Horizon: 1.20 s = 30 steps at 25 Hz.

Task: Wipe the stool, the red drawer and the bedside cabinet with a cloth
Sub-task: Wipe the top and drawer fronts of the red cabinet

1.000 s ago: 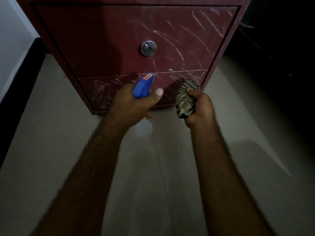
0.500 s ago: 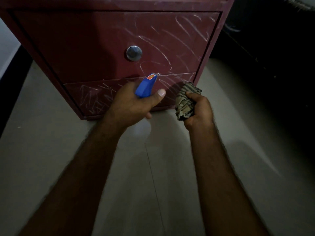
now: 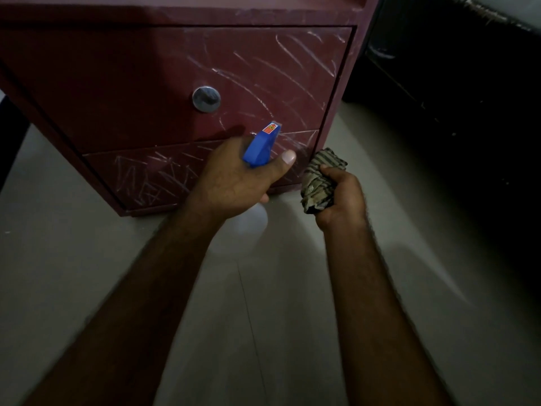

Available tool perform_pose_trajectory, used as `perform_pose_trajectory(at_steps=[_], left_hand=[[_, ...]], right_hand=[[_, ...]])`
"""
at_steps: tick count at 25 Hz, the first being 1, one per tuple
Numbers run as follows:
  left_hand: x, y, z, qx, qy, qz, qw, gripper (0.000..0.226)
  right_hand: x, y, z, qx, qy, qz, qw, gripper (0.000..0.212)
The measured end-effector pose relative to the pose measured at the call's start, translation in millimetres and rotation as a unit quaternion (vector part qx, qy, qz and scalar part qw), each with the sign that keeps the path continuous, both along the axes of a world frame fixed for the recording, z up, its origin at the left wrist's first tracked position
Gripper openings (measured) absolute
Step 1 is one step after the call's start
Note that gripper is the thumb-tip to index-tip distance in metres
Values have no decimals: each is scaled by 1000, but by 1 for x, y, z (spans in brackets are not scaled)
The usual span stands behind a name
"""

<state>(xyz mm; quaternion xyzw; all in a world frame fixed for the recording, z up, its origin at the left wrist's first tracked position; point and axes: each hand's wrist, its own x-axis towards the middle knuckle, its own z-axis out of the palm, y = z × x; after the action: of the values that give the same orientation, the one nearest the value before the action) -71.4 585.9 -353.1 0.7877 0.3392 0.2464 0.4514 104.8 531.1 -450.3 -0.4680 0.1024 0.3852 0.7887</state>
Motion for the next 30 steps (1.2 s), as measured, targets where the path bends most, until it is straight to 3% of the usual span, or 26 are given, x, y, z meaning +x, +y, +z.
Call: perform_pose_trajectory(at_steps=[5, 10, 19, 26, 30], left_hand=[[1, -4, 11, 12, -41, 32, 999, 54], [-4, -5, 14, 10, -53, 50, 997, 44], [-27, -3, -1, -31, -2, 65, 997, 51], [-42, -1, -7, -22, -9, 74, 997, 56], [-50, 2, -10, -19, -20, 65, 998, 58]], right_hand=[[4, -1, -1, -5, -5, 8, 1000, 27], [4, 0, -2, -8, -20, 6, 1000, 35], [-3, 2, 9, -23, -98, -17, 995, 33], [-5, 14, 20, -9, -126, -63, 990, 64], [-10, 22, 27, -15, -136, -63, 989, 72]])
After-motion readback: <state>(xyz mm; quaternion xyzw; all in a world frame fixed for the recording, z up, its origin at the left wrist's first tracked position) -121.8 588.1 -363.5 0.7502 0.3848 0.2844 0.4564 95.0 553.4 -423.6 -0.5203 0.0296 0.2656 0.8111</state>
